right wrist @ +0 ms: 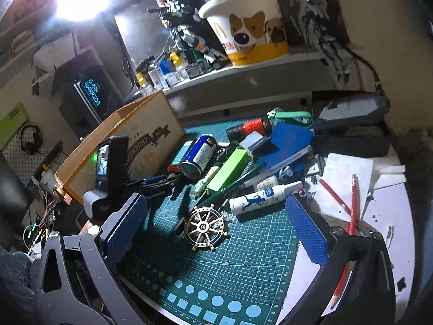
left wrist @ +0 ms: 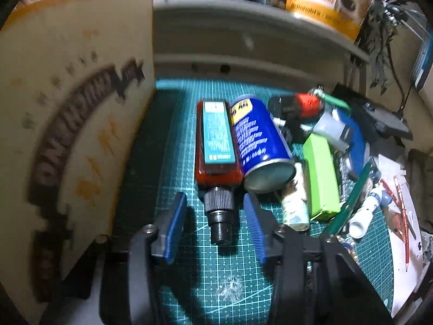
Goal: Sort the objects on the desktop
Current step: 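Lower the left gripper around the brown spray bottle and close it, then lift the brown spray bottle upright with the left gripper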
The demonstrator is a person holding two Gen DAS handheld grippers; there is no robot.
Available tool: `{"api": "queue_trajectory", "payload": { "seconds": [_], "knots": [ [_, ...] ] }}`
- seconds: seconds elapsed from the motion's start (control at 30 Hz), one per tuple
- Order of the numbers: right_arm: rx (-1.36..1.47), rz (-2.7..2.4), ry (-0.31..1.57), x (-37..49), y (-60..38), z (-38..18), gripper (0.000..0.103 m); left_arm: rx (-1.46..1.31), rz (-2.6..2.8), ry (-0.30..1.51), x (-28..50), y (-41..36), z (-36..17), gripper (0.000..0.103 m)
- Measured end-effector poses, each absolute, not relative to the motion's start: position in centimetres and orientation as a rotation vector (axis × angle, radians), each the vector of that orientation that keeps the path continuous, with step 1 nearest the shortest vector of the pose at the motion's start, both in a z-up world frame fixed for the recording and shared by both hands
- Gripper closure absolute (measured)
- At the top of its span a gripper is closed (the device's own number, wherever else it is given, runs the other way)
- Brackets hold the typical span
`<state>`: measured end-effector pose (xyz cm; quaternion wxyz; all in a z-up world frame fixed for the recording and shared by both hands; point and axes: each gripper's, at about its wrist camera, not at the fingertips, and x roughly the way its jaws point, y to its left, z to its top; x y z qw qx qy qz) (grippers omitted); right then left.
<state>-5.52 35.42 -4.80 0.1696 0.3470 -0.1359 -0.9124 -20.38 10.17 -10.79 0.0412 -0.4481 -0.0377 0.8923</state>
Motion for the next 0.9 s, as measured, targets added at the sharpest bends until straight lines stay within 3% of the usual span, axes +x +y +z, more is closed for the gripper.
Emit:
{"api": "queue_trajectory", "payload": {
  "seconds": [0.23,0.63,0.9],
  "knots": [
    [1.032,-2.573,-0.392,-5.9,34.9,-5.5,0.000,-1.371,2.682,-0.166,-19.8,9.6,-10.9,0.081],
    [1.104,-2.540,-0.340,-5.9,32.7,-6.1,0.000,-1.419,2.602,-0.040,-13.2,9.9,-9.4,0.081],
    [1.153,-2.504,-0.338,-6.2,31.2,-6.7,0.000,-1.311,2.632,0.046,-10.4,9.9,-8.1,0.081]
  ]
}}
